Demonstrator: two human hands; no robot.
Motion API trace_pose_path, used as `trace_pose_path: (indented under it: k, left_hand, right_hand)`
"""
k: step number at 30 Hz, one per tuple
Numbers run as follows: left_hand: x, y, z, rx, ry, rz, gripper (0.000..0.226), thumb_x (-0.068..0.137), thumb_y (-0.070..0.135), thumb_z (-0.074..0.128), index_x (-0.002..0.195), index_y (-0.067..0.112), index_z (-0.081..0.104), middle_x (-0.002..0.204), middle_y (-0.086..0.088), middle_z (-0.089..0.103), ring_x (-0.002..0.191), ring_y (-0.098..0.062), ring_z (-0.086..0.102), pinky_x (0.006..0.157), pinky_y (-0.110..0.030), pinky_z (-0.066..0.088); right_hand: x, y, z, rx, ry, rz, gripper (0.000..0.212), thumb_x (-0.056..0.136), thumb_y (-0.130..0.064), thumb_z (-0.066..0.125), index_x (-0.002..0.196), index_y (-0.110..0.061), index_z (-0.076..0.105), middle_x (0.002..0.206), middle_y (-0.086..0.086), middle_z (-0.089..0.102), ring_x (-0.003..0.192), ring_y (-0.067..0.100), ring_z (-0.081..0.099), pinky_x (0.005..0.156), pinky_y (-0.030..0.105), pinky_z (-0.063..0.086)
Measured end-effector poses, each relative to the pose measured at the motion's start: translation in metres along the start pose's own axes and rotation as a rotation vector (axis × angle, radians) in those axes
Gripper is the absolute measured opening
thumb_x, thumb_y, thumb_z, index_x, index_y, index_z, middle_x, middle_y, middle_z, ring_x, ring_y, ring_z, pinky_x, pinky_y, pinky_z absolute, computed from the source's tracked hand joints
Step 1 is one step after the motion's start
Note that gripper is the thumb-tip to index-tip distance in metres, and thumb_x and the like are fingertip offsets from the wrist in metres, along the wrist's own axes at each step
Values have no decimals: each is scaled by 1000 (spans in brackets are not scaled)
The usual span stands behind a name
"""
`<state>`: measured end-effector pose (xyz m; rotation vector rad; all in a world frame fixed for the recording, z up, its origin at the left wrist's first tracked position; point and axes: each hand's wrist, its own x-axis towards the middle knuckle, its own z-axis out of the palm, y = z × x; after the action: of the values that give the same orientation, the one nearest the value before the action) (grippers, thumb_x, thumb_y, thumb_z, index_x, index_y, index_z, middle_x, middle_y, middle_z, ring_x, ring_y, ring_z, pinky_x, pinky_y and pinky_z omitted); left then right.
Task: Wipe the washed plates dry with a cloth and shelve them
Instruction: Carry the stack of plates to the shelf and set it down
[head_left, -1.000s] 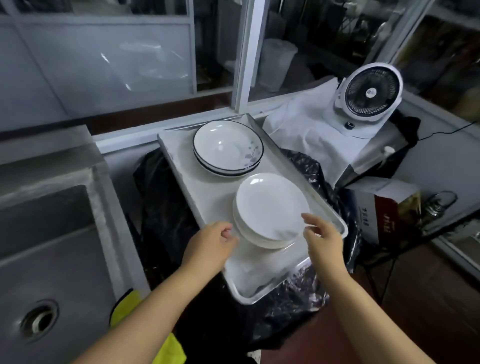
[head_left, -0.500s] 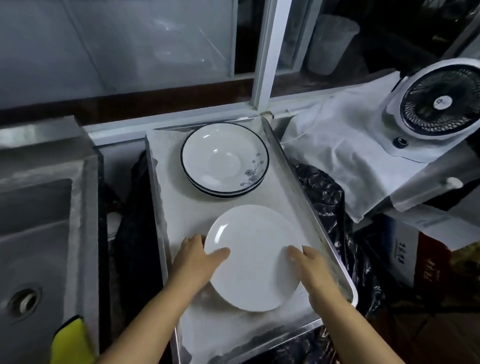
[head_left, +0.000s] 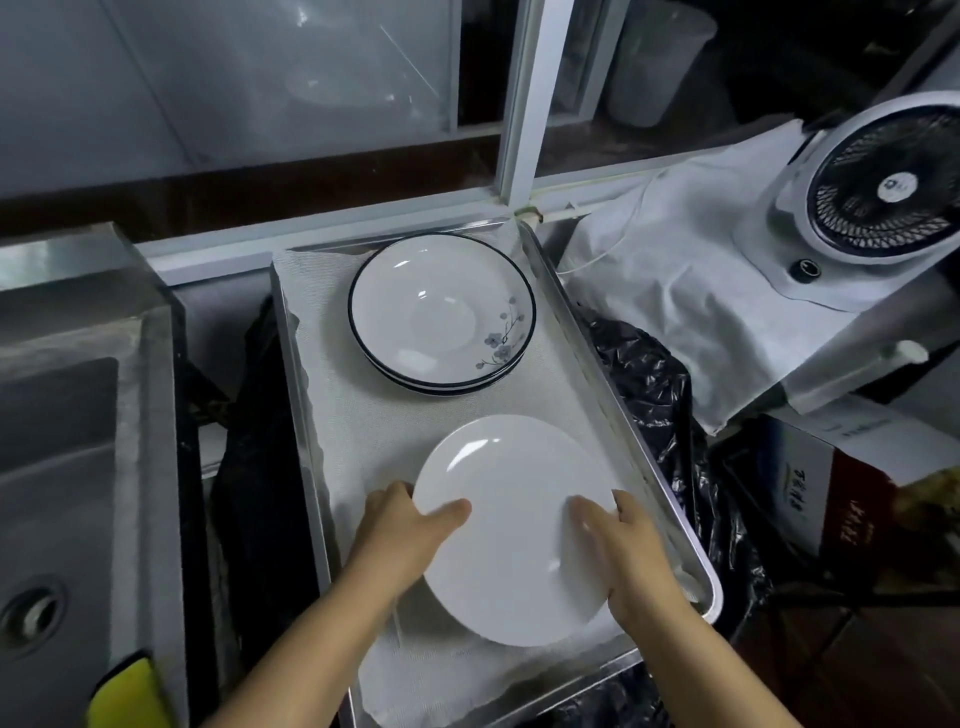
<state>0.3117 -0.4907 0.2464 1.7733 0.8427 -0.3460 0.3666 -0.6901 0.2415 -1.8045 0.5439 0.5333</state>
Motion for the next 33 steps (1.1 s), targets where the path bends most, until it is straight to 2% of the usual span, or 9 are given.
trace_pose_path:
  k: [3,7,10,15,18,22,26,29,33]
  left_hand:
    - [-2,-3,0,8,-23,21,75,51,64,62,111,19,57,111,-1,59,88,-19,65,75,-39,57]
    - [-7,1,-5,-65,-57,26,54,66,49,67,110,20,55,103,2,66,88,-19,66,82,-41,55]
    - [-14,6,-7,-55,-88,53,62,57,55,64,109,22,57,99,4,69,88,-19,67,83,-42,55]
    - [-33,13,4,29,-181,149,64,55,60,64,109,27,54,99,8,68,92,-20,64,85,-41,53]
    - [-46,19,22,125,-240,227,39,76,45,67,105,24,53,98,8,66,89,-17,62,76,-34,51]
    - [-81,30,60,231,-411,310,37,78,43,67,105,22,52,93,7,62,82,-12,59,61,-27,46]
    - [-126,29,109,339,-575,358,49,58,53,59,98,26,53,93,7,64,86,-18,63,78,-37,54]
    - [-164,18,153,402,-690,392,39,59,50,63,90,28,51,93,7,64,83,-16,62,76,-35,53]
    - [-226,-8,217,590,-823,506,41,64,54,65,93,28,53,93,4,64,84,-20,62,79,-40,53]
  right_hand:
    - [-5,1,-1,114,-8,20,23,86,-17,65,106,-13,55,100,15,65,85,32,64,70,40,52]
    - [-18,1,-7,224,-15,47,23,83,-16,70,100,-8,59,94,15,69,80,32,64,69,39,52]
    - [-34,5,-11,325,-18,40,40,71,-22,78,103,-3,62,93,17,71,84,36,67,72,42,54]
    - [-74,22,-26,517,46,5,49,63,-22,67,111,-12,64,99,16,72,92,38,68,78,49,56]
    - [-99,40,-46,589,137,26,51,62,-21,64,111,-6,64,102,20,71,94,42,67,81,55,54]
    - [-140,74,-81,668,310,90,57,60,-21,62,114,-2,59,106,25,68,94,45,66,79,65,51]
    - [-189,115,-119,723,501,119,27,78,-9,58,104,-5,63,96,19,72,83,37,70,73,59,55]
    - [-231,152,-148,785,630,132,19,85,0,49,84,-6,67,78,13,73,71,32,70,69,51,57]
    - [-292,218,-183,946,797,141,10,87,-2,54,93,-4,62,71,8,71,65,24,68,53,32,53]
